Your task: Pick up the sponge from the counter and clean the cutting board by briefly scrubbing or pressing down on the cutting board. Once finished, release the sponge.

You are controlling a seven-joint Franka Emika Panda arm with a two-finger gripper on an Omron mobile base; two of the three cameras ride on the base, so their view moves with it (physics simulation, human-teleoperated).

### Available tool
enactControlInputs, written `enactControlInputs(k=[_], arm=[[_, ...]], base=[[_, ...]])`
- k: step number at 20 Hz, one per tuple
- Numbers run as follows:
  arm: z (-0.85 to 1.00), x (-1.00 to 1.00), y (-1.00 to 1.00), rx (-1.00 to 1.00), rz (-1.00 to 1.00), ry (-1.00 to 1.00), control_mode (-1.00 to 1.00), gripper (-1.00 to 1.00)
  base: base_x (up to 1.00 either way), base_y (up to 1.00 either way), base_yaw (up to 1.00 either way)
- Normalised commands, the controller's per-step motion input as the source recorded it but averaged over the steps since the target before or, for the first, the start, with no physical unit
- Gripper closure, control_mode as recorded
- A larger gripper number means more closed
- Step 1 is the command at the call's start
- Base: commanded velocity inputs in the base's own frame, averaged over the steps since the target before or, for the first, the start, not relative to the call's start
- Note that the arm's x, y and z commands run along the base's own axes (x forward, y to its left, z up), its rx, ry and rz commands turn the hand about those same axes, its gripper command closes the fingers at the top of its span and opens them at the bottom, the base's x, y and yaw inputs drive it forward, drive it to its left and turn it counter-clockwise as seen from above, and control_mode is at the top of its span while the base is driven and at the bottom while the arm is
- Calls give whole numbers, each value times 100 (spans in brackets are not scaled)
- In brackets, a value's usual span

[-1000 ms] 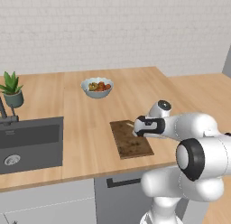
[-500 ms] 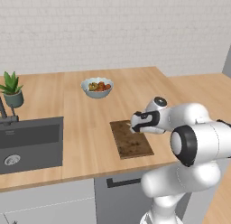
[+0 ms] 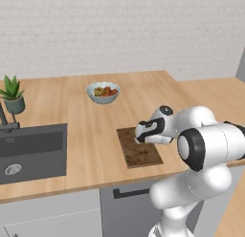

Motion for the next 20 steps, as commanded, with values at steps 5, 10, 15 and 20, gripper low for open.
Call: enactControlInputs(k=[5, 10, 15, 20], arm=[[-7, 0, 13, 0, 0, 0, -100, 100], [-1, 0, 22, 0, 0, 0, -100, 100], [0, 0, 34, 0, 0, 0, -100, 100], [0, 0, 41, 0, 0, 0, -100, 100]], base=[[0, 0, 0], [0, 0, 0], [0, 0, 0], [0, 0, 0]])
